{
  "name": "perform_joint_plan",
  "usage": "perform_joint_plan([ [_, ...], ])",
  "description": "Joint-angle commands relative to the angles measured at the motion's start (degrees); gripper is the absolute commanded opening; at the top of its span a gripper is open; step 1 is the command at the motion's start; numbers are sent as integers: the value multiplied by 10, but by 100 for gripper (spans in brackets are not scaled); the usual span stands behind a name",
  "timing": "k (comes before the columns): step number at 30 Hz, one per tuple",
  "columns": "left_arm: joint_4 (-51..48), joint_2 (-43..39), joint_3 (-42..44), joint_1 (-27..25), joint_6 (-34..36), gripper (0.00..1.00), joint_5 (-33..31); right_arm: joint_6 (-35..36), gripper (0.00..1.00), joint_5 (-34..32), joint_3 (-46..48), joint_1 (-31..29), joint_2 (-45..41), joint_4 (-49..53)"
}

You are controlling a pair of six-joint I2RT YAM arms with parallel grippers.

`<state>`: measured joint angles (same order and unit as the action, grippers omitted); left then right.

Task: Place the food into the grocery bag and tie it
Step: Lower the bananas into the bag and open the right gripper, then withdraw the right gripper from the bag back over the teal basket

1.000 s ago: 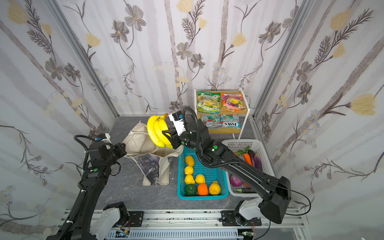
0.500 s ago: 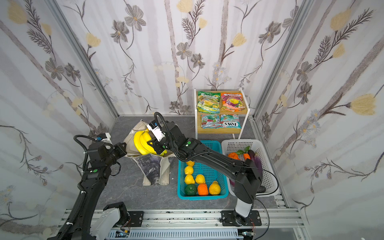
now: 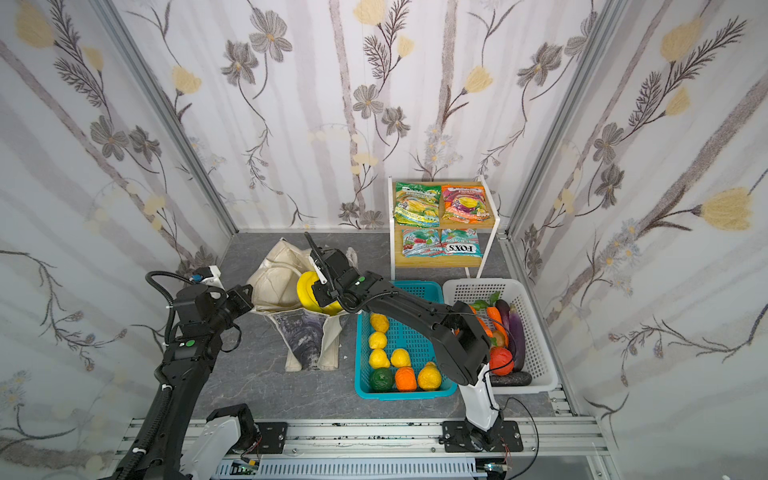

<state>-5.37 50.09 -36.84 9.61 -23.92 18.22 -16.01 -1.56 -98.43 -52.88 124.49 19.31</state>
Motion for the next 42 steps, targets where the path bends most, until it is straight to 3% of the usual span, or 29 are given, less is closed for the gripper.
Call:
perform_joint_plan([
  [1,19,-2,2,1,3,0,0,-7,18,-66,-25,-8,30,54],
  [11,19,-1,3,1,2,0,2,-18,35,-11,-40,-3,71,49],
  [18,19,-1,4,1,-1,0,0,-17,59,-12,-41,-1,74,64],
  [24,19,0,2,1,-1,0,-2,-17,76,22,-26,0,24,64],
  [29,19,-1,2,1,0,0,-6,-20,82,31,-2,-1,-64,66],
  [32,19,-1,2,2,1,0,-7,-29,87,-11,21,-1,-124,57],
  [35,19,-2,2,2,2,0,-8,-50,88,-103,37,-2,-172,54],
  [42,19,0,2,4,2,0,-11,-107,93,-393,63,-5,-262,54],
])
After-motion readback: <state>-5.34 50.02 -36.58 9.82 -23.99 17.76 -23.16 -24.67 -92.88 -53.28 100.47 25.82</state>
